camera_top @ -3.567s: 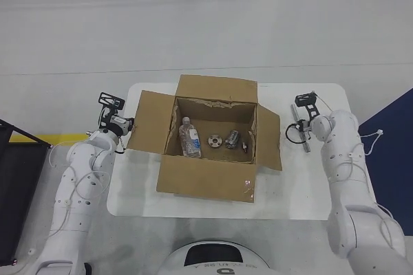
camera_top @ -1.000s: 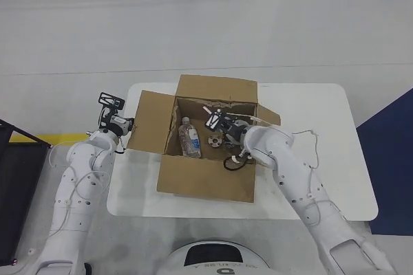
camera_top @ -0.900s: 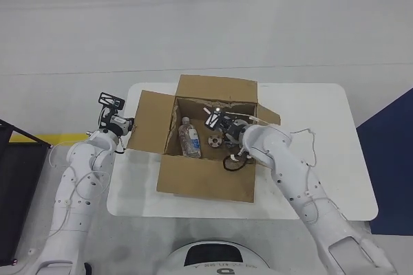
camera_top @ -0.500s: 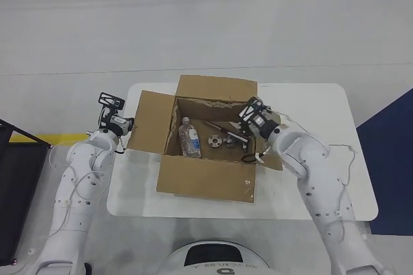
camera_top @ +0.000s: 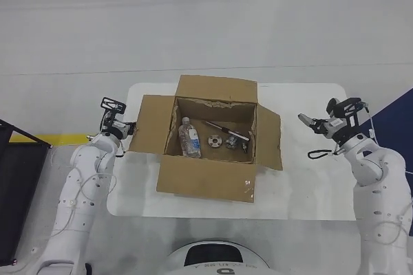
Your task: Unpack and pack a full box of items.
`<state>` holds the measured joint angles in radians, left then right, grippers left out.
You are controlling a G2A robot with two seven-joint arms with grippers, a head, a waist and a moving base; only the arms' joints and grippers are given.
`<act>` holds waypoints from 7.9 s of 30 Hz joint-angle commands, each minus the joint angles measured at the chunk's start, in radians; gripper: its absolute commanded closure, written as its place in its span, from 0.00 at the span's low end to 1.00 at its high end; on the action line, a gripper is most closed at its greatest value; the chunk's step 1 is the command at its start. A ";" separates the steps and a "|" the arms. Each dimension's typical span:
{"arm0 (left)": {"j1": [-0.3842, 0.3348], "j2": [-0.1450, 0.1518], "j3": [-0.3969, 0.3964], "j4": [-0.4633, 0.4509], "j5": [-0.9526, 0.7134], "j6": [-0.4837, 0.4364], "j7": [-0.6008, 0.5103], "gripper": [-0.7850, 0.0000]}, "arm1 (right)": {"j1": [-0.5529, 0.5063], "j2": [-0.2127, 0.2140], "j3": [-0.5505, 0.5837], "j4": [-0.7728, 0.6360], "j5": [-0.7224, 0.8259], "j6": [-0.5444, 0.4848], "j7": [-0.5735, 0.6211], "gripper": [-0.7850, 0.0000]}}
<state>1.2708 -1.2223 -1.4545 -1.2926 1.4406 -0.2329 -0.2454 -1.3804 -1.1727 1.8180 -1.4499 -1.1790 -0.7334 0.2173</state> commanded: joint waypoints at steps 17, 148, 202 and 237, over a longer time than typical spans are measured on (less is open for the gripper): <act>-0.068 -0.021 0.113 -0.193 -0.402 -0.236 -0.058 0.00 | 0.043 0.009 -0.010 0.063 -0.041 -0.003 -0.019 0.00; -0.049 -0.011 0.190 -0.045 -0.335 -0.198 0.066 0.00 | 0.261 0.284 -0.832 -0.217 0.298 0.436 0.362 0.00; -0.049 -0.011 0.190 -0.045 -0.335 -0.198 0.066 0.00 | 0.795 -0.071 -1.028 0.989 1.731 -0.076 0.714 0.00; 0.177 0.062 -0.146 -0.067 -0.475 -0.497 0.166 0.00 | 0.805 -0.032 -1.163 0.842 1.708 -0.123 0.747 0.00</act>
<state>1.4292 -1.1657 -1.5826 -1.3584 0.9712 -0.6797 -0.0733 -0.5824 -1.2042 0.6651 -0.6100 0.5346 -0.8664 0.9540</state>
